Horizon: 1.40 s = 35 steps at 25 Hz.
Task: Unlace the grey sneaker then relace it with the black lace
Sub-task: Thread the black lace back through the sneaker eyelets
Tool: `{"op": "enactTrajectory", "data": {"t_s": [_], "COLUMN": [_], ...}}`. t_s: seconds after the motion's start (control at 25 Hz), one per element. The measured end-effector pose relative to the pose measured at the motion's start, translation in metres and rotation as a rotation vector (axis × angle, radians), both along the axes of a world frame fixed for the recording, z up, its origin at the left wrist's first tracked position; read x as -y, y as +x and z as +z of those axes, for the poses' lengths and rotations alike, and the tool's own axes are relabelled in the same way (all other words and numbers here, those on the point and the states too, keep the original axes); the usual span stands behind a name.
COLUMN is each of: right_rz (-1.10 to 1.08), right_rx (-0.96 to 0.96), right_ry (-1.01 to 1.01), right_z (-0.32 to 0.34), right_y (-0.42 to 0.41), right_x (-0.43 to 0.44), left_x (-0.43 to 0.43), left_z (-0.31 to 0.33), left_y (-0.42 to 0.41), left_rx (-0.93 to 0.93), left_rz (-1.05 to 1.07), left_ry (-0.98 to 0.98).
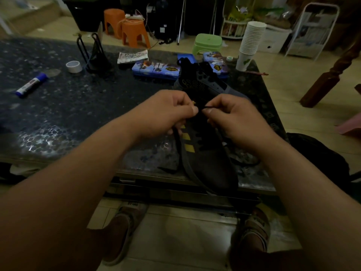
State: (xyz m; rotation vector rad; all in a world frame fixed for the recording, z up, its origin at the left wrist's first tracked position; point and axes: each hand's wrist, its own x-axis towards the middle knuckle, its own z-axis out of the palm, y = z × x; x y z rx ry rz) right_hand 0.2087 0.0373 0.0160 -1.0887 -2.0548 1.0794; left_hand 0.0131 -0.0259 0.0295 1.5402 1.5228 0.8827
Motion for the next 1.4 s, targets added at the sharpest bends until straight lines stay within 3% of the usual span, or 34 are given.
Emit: {"op": "enactTrajectory", "data": {"t_s": [0.08, 0.28, 0.36, 0.44, 0.52, 0.6, 0.64, 0.68, 0.76, 0.84, 1.0, 1.16, 1.28, 1.4], "right_rz": [-0.113, -0.064, -0.113, -0.238, -0.305, -0.252, -0.168, -0.054, 0.144, 0.112, 0.063, -0.049, -0.017, 0.004], "right_rx": [-0.099, -0.687, -0.751, -0.636, -0.239, 0.182, 0.224, 0.179, 0.025, -0.009, 0.114, 0.127, 0.120, 0.121], "right_ry": [-0.107, -0.470, -0.514, -0.495, -0.371, -0.049, 0.084, 0.131, 0.012, -0.095, -0.103, -0.099, -0.131, -0.101], "right_z": [-0.001, 0.015, 0.020, 0.016, 0.009, 0.003, 0.003, 0.005, 0.005, -0.001, -0.007, -0.011, -0.016, -0.022], "right_y": [0.009, 0.024, 0.033, 0.045, 0.056, 0.057, 0.049, 0.038, 0.018, 0.008, 0.019, 0.024, 0.019, 0.011], "right_x": [-0.007, -0.015, -0.019, -0.027, -0.028, -0.019, -0.011, -0.002, 0.010, 0.009, -0.002, -0.012, -0.008, -0.004], "left_x": [-0.001, -0.003, -0.003, -0.003, -0.002, 0.000, -0.001, -0.001, -0.003, -0.005, -0.010, -0.009, -0.008, -0.007], "left_z": [-0.001, -0.003, -0.004, -0.006, -0.010, -0.013, -0.014, -0.014, -0.014, -0.013, -0.014, -0.027, -0.038, -0.046], "left_y": [-0.012, -0.024, -0.021, -0.022, -0.020, -0.009, -0.001, 0.006, 0.017, 0.021, 0.019, 0.015, 0.011, 0.008], "left_rx": [0.014, -0.010, -0.017, 0.054, 0.102, 0.052, 0.011, -0.021, -0.051, -0.051, -0.114, -0.434, -0.364, -0.065], "left_rz": [0.017, 0.073, 0.051, 0.036, 0.030, -0.023, -0.053, -0.073, -0.065, -0.002, 0.116, 0.099, 0.218, 0.291], "left_ry": [0.003, 0.050, 0.021, -0.036, -0.075, -0.061, -0.040, -0.013, 0.064, 0.129, 0.203, 0.116, 0.044, -0.105]}}
